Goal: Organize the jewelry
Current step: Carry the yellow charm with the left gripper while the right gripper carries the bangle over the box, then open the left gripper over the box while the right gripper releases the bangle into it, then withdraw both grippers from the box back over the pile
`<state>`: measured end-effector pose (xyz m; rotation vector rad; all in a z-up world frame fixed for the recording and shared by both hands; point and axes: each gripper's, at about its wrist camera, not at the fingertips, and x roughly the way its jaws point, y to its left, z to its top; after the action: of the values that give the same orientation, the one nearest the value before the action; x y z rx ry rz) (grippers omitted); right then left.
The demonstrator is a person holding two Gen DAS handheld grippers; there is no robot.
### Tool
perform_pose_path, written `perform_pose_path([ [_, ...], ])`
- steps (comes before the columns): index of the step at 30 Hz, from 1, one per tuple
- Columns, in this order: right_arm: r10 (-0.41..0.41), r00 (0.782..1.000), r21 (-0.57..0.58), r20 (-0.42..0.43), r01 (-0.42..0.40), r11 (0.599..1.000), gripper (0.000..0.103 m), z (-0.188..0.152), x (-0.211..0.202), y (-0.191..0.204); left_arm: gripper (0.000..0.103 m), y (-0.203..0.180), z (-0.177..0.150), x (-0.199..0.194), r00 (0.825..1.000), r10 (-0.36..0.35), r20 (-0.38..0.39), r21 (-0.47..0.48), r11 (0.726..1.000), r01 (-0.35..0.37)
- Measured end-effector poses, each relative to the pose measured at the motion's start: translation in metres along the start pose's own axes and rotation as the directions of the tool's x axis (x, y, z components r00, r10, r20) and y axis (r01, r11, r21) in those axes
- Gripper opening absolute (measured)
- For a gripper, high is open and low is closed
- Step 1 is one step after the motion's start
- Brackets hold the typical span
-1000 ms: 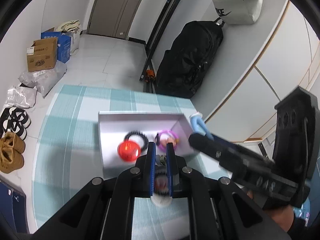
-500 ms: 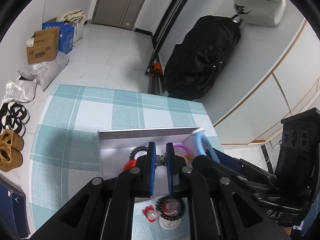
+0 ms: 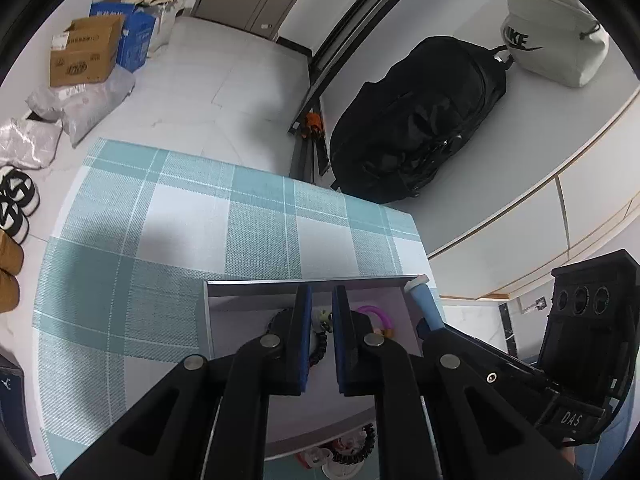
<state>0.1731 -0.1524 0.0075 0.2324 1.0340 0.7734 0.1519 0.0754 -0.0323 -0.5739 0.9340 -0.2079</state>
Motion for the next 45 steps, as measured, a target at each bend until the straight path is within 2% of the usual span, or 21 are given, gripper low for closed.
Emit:
perform_pose_path([
  [8, -0.008, 0.998, 0.014, -0.060, 0.008, 1.000, 0.063, -0.001, 0.014, -0.003, 0.007, 0.006, 0.003, 0.007, 0.999, -0.038, -0.024, -0.026, 0.999, 0.037],
  [11, -0.021, 0.999, -0.011, -0.044, 0.020, 1.000, 0.079, 0.000, 0.010, 0.000, 0.019, 0.007, 0.004, 0.009, 0.999, -0.016, -0.049, -0.040, 0.999, 0.014],
  [13, -0.031, 0.999, -0.051, -0.012, 0.030, 0.998, 0.081, -0.001, 0.003, 0.006, 0.034, 0.009, 0.004, 0.004, 0.999, -0.012, -0.032, -0.053, 0.999, 0.010],
  [14, -0.044, 0.999, -0.072, 0.005, 0.044, 0.996, 0.082, -0.001, -0.001, 0.008, 0.046, 0.009, 0.004, 0.000, 1.000, -0.013, -0.019, -0.052, 0.999, 0.012],
  [15, -0.049, 0.999, -0.081, 0.017, 0.050, 0.995, 0.082, -0.002, -0.005, 0.008, 0.054, 0.009, 0.004, -0.005, 1.000, -0.011, -0.003, -0.053, 0.999, 0.011],
  [16, -0.051, 0.998, -0.082, 0.029, 0.053, 0.995, 0.082, -0.002, -0.008, 0.007, 0.056, 0.009, 0.004, -0.007, 1.000, -0.009, 0.005, -0.052, 0.999, 0.009],
  [20, -0.060, 0.995, -0.047, 0.075, 0.063, 0.997, 0.085, -0.002, -0.024, -0.004, 0.057, 0.002, 0.002, -0.017, 1.000, 0.013, 0.014, -0.022, 1.000, -0.012],
  [24, -0.080, 0.990, -0.026, 0.112, 0.084, 0.996, 0.091, -0.003, -0.037, -0.010, 0.057, -0.010, -0.005, -0.025, 0.996, 0.080, 0.038, 0.031, 0.996, -0.081],
  [27, -0.086, 0.989, -0.018, 0.124, 0.089, 0.996, 0.095, -0.006, -0.041, -0.012, 0.057, -0.015, -0.013, -0.032, 0.988, 0.147, 0.055, 0.049, 0.987, -0.150],
  [32, -0.097, 0.986, -0.043, 0.133, 0.104, 0.994, 0.097, -0.014, -0.045, -0.007, 0.057, -0.019, -0.025, -0.043, 0.974, 0.209, 0.089, 0.055, 0.975, -0.214],
  [34, -0.100, 0.984, -0.056, 0.145, 0.109, 0.992, 0.099, -0.018, -0.049, -0.005, 0.058, -0.024, -0.030, -0.046, 0.960, 0.262, 0.099, 0.079, 0.960, -0.270],
  [43, -0.112, 0.979, -0.097, 0.167, 0.130, 0.987, 0.103, -0.035, -0.060, 0.002, 0.060, -0.038, -0.051, -0.059, 0.945, 0.295, 0.142, 0.106, 0.944, -0.311],
  [45, -0.113, 0.979, -0.109, 0.170, 0.133, 0.985, 0.103, -0.038, -0.062, 0.003, 0.066, -0.040, -0.056, -0.060, 0.942, 0.301, 0.149, 0.111, 0.941, -0.319],
])
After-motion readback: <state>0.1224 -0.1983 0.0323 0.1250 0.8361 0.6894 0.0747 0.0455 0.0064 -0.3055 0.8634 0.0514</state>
